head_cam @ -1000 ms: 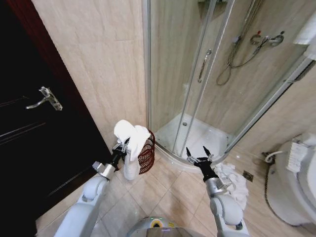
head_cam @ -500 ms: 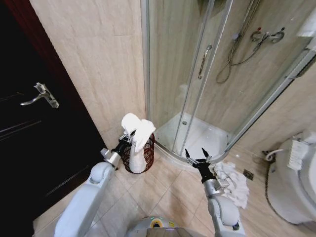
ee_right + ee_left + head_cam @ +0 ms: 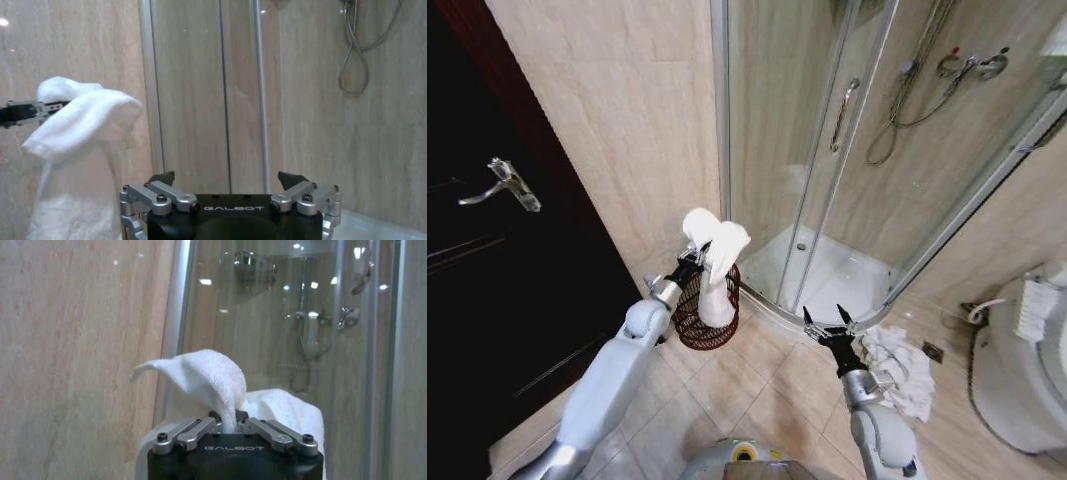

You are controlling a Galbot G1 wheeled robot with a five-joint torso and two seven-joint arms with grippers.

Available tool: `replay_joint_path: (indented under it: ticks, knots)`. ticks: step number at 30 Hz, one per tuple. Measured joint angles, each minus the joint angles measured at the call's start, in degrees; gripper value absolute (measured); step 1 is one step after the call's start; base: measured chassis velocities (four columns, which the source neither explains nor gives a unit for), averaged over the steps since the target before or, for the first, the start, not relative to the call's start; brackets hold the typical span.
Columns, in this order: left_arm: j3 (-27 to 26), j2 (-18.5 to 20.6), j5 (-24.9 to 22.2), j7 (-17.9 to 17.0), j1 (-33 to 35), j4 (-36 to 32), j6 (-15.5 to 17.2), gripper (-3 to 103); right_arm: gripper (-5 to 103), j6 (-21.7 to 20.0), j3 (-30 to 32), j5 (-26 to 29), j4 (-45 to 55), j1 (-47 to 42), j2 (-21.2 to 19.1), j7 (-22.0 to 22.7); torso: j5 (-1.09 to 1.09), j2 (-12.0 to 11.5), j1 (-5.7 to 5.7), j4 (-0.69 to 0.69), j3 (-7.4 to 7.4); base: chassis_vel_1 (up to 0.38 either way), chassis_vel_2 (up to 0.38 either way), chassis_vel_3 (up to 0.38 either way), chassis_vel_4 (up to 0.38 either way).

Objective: Discard the used towel into the hamper.

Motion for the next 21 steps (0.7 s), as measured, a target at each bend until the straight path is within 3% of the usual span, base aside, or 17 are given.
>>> replay_joint_path:
  ticks: [8,21]
  knots:
    - [0.9,-1.8,0.1,-0.5,-5.4,5.1,-1.2,7,100,-0.2,-0.2,-0.2,0.2,0.1,0.1,0.0,0.0,-1.6,-0.73,0.0,-0.91,0.0,0.0,0.0,0.0]
    - [0.2,-5.1,7.2,-1.8,-11.3,17.6,-5.4,7,100,-0.3,-1.0,-2.1,-1.4,1.5,0.9,-0.8,0.0,-5.0,-2.29,0.01,-2.71,0.0,0.0,0.0,0.0]
